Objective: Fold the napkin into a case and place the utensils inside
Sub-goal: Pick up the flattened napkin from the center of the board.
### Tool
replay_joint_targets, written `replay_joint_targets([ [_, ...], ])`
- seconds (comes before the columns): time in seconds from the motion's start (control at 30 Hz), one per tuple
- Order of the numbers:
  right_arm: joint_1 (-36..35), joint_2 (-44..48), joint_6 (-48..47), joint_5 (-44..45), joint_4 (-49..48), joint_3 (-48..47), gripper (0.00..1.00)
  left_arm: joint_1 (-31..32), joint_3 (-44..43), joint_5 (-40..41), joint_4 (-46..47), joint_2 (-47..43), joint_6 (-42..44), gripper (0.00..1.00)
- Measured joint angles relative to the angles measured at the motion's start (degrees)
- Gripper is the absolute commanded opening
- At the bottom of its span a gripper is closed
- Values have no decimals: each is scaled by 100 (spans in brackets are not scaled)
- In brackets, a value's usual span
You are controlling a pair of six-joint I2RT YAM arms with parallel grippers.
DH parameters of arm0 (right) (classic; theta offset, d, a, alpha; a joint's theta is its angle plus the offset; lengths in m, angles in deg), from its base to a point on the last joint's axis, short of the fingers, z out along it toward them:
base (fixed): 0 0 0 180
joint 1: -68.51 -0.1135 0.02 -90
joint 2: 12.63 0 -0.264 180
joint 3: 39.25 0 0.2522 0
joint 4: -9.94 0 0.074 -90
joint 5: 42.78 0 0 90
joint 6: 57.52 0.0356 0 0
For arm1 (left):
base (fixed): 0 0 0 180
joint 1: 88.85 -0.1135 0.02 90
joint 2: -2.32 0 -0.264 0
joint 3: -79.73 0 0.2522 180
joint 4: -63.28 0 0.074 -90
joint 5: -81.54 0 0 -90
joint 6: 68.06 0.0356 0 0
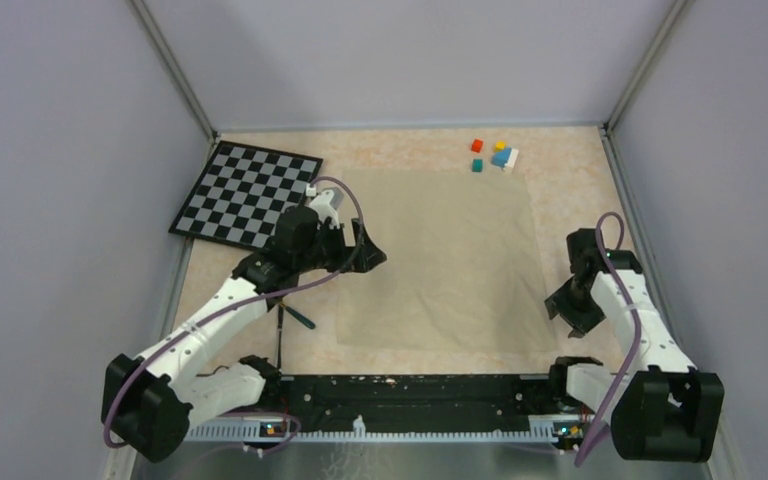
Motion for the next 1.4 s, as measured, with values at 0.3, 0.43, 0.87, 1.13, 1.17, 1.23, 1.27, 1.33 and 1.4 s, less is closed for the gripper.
replay_joint_targets([
  [0.3, 0, -789, 114, -212, -323, 461, 55, 0, 0, -164, -37, -245, 149, 99],
  [0.43, 0, -782, 153, -369, -584, 793, 56, 0, 0, -264, -37, -245, 146, 99],
  [0.87, 0, -387, 221, -796, -1285, 1161, 8, 0, 33, -498, -426, -424, -52, 99],
  [1.13, 0, 48, 404, -758, -1263, 1290, 0, 402, 140, 426, -1775, -442, -1064, 91],
  [1.17, -2, 83, 428, -750, -1266, 1303, 0, 564, 162, 673, -2031, -448, -1338, 89],
  [1.23, -4, 107, 483, -717, -1270, 1307, 0, 894, 162, 1137, -2503, -450, -1812, 87],
  [1.27, -7, 107, 501, -702, -1272, 1307, 0, 1161, 157, 1458, -2785, -446, -2214, 87],
  [1.33, -15, 107, 546, -675, -1276, 1309, 0, 1504, 151, 1784, -3233, -380, -2876, 84],
  [1.4, -15, 107, 551, -669, -1283, 1311, 0, 1735, 120, 1926, -3685, -114, -3545, 79],
])
